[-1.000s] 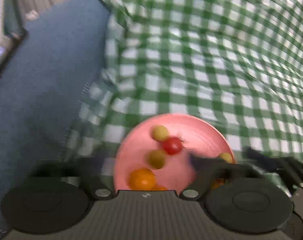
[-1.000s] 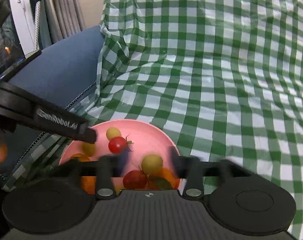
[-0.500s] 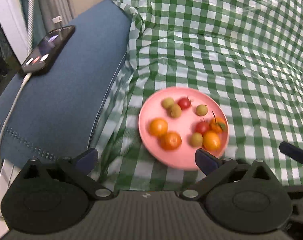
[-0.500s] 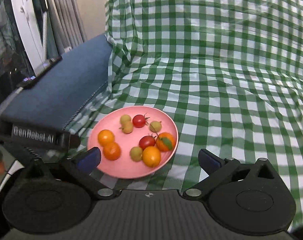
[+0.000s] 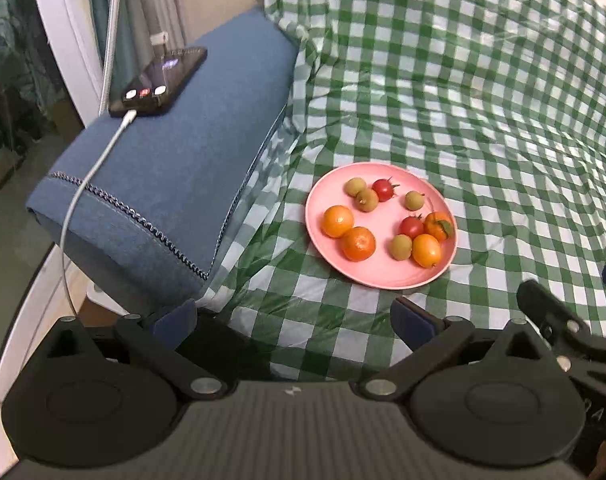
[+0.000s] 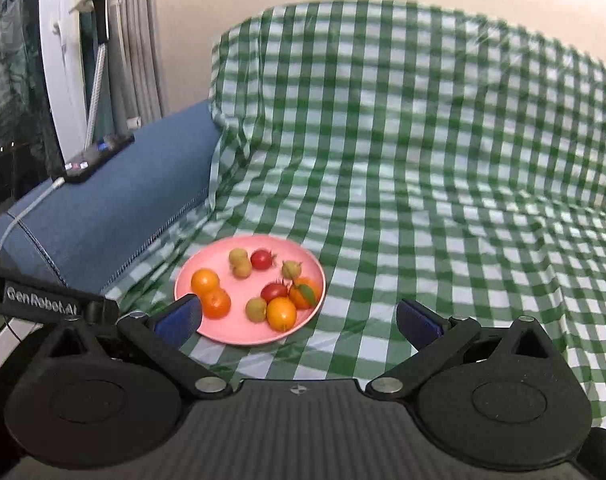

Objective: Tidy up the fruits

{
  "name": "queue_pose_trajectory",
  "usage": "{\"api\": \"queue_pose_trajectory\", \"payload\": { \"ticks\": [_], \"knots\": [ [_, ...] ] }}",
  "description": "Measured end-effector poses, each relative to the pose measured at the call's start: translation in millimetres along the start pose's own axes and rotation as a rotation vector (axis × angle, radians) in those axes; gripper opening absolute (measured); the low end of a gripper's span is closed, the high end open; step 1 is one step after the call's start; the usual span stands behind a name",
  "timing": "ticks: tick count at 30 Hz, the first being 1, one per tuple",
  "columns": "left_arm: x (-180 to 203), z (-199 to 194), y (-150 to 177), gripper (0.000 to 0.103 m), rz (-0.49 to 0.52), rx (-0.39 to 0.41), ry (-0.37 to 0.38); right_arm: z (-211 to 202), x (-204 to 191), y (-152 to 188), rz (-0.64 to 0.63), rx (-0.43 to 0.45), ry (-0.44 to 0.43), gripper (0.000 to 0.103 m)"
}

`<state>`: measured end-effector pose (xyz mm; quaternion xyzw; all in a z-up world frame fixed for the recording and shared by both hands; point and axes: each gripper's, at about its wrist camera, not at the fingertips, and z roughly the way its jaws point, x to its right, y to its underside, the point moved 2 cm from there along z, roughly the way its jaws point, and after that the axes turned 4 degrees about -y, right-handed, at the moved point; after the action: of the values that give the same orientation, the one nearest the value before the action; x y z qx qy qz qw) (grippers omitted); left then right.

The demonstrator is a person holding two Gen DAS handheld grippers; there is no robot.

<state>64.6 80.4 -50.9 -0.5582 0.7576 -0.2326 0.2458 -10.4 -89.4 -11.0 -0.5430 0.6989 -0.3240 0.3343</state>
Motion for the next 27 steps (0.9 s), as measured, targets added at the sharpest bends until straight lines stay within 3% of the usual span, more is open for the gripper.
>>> {"api": "queue_pose_trajectory", "payload": {
  "ticks": [10, 27],
  "knots": [
    [7, -22, 14, 0.103, 0.040, 0.034, -0.014, -22, -2, 1, -0.020, 0.050, 0.008, 0.102],
    [10, -31, 25, 0.103, 0.080, 0.045, -0.043, -30, -3, 6, -0.023, 0.044, 0.004, 0.102]
  ]
}}
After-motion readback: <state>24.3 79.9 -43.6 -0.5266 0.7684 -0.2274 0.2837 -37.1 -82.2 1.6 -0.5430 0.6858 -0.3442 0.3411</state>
